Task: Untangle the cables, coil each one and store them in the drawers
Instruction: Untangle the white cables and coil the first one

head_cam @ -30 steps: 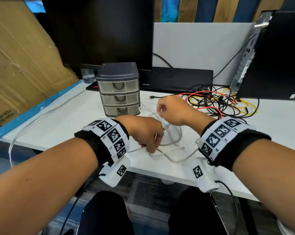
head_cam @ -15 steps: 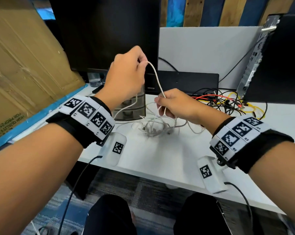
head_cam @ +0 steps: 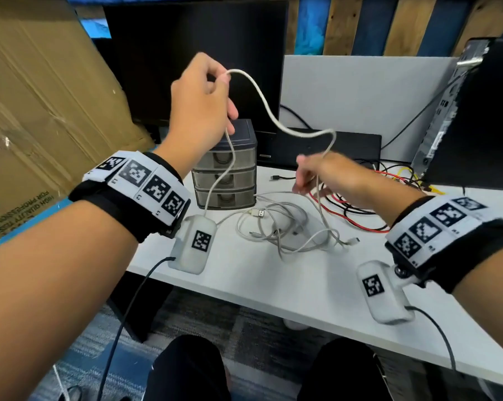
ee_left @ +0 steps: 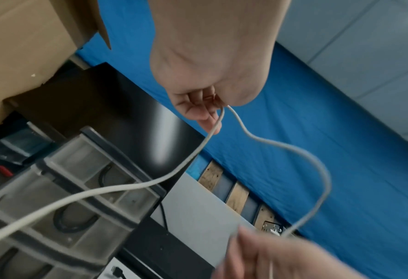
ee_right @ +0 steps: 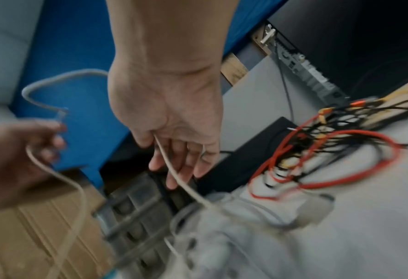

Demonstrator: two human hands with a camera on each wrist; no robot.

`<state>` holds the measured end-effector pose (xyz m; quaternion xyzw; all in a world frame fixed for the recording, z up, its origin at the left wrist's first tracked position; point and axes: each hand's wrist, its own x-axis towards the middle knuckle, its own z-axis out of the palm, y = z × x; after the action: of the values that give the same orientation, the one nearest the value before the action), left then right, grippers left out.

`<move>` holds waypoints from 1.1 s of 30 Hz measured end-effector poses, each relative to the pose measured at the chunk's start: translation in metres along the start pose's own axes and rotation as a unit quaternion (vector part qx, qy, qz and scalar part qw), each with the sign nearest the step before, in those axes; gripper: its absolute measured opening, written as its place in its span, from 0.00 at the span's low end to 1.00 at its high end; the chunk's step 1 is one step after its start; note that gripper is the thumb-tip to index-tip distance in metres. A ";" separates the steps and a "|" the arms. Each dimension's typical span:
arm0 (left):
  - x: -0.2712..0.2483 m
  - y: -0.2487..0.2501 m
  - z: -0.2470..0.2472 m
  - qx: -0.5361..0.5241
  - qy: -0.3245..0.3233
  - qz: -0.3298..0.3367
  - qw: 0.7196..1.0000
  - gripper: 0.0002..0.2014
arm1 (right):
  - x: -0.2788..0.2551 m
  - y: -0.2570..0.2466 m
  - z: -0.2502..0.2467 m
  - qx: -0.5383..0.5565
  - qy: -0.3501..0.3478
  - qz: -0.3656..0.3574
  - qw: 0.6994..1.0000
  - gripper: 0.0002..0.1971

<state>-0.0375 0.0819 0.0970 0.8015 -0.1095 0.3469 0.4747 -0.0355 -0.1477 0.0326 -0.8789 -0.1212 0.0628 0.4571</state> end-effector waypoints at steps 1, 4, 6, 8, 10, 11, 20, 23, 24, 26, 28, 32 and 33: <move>-0.002 -0.002 0.002 -0.003 -0.011 -0.005 1.000 0.08 | 0.003 -0.012 -0.005 0.050 0.032 -0.013 0.998 0.26; -0.007 -0.009 0.007 -0.005 -0.043 -0.020 0.999 0.08 | 0.009 -0.048 -0.019 0.176 0.097 -0.048 0.978 0.26; -0.009 -0.015 0.009 0.012 -0.076 -0.027 0.997 0.08 | 0.011 -0.066 -0.026 0.229 0.145 -0.074 0.960 0.24; -0.009 -0.023 0.008 0.050 -0.110 -0.026 0.992 0.08 | 0.012 -0.078 -0.032 0.253 0.192 -0.093 0.944 0.22; -0.007 -0.032 0.004 0.094 -0.128 -0.025 0.987 0.08 | 0.013 -0.080 -0.037 0.254 0.238 -0.113 0.931 0.21; -0.006 -0.036 0.002 0.112 -0.132 -0.025 0.985 0.09 | 0.013 -0.079 -0.038 0.252 0.256 -0.125 0.925 0.20; -0.006 -0.024 -0.006 0.085 -0.139 -0.046 0.985 0.10 | 0.007 -0.026 0.003 0.052 0.027 0.019 0.998 0.25; -0.008 -0.019 -0.004 0.077 -0.153 -0.042 0.984 0.09 | 0.010 -0.029 0.012 0.008 0.057 -0.036 0.998 0.23; -0.009 -0.017 -0.003 0.068 -0.156 -0.042 0.985 0.09 | 0.012 -0.030 0.013 0.048 0.072 -0.049 0.995 0.21; -0.009 -0.016 -0.003 0.050 -0.158 -0.043 0.985 0.09 | 0.015 -0.034 0.012 0.147 0.107 -0.080 0.980 0.17; -0.008 -0.013 -0.002 0.036 -0.159 -0.046 0.985 0.09 | 0.018 -0.036 0.006 0.214 0.123 -0.092 0.965 0.15; -0.007 -0.007 -0.002 0.015 -0.164 -0.055 0.985 0.09 | 0.018 -0.026 0.003 0.147 0.061 -0.066 0.985 0.15; -0.006 -0.005 -0.002 0.009 -0.165 -0.054 0.985 0.09 | 0.016 -0.020 0.005 0.086 0.020 -0.052 0.995 0.16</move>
<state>-0.0399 0.0851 0.0899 0.8568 -0.1395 0.1844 0.4608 -0.0239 -0.1288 0.0461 -0.8301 -0.1516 0.0315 0.5357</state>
